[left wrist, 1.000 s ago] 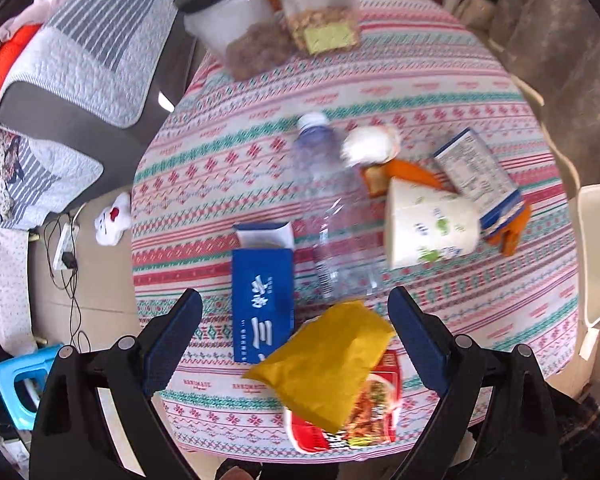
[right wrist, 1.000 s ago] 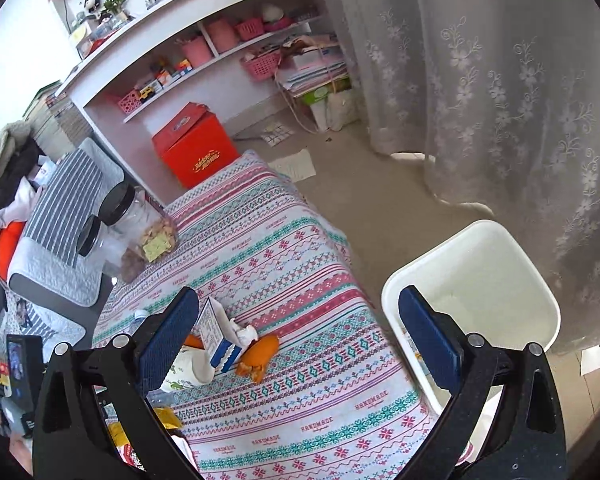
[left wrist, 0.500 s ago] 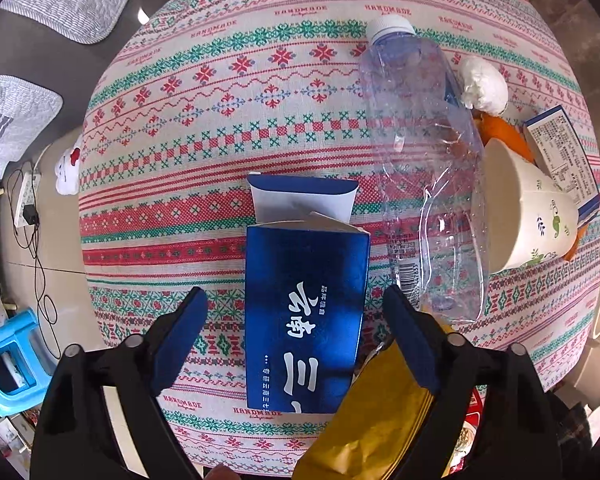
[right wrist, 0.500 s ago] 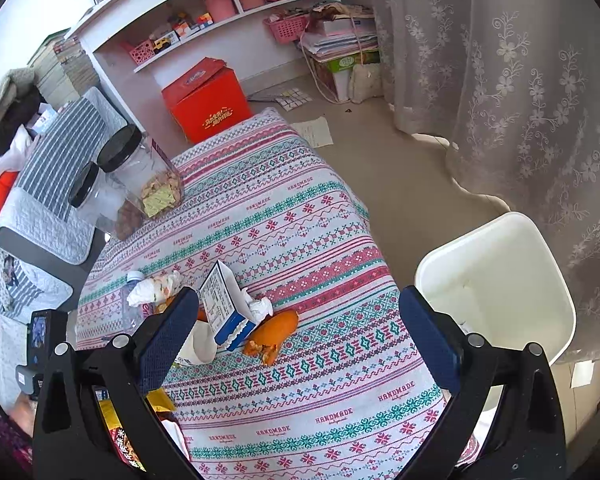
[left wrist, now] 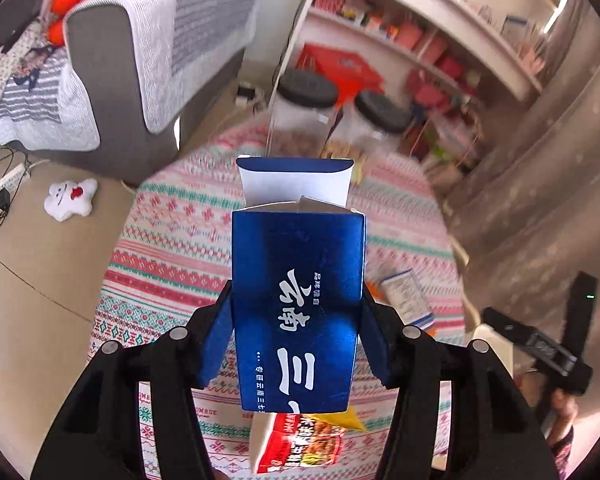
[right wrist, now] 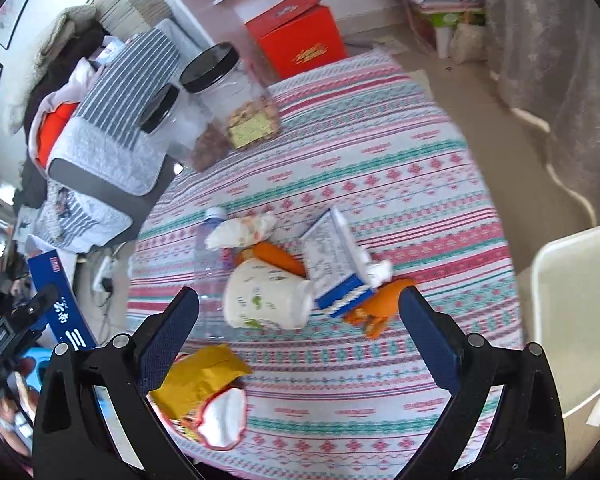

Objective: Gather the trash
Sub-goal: 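Grasp the white floral wrapper with the right gripper while the left holds the carton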

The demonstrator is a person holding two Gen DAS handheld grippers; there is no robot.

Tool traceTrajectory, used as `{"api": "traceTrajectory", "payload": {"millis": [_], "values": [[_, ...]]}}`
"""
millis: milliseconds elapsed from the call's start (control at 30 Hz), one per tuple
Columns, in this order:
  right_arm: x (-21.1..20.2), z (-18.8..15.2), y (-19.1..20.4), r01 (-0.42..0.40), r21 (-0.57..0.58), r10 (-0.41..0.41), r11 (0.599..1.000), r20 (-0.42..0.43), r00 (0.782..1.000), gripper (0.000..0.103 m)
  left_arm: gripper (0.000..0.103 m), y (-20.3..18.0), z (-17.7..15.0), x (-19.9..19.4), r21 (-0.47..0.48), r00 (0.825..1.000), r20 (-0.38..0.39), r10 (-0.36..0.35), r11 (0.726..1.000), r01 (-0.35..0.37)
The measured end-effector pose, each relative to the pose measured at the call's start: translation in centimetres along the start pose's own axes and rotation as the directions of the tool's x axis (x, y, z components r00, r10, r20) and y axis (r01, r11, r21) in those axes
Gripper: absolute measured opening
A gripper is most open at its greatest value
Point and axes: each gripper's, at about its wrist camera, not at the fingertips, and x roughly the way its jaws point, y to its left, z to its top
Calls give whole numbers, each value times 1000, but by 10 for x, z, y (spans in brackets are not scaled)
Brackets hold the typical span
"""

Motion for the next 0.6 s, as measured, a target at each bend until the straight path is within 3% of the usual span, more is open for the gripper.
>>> {"api": "traceTrajectory", "payload": {"millis": [100,167,200,267,367,467,600], "values": [[41,15,16,-87,102,101,991,-136,986,95,57,2,-7,-29,-72,983,132,-127,988,137],[64,20,20,-135,226,176,965,-169,970,95,57,10,-12,-26,-81,974,174,-145,984,161],[75,20,22,-148,274,201,950,-177,964,93,57,14,-12,-20,-93,979,158,-127,985,143],[97,22,26,-112,328,179,938,-180,967,88,57,26,-10,-17,-142,983,133,-130,979,148],[131,25,28,-47,388,128,921,-188,974,79,57,38,-6,-28,-159,973,189,-133,974,164],[152,31,23,-28,434,123,901,-191,974,77,57,46,-3,-34,-164,964,226,-142,969,182],[166,35,27,8,441,82,897,-185,979,77,57,52,-2,-33,-167,966,220,-135,970,174]]}}
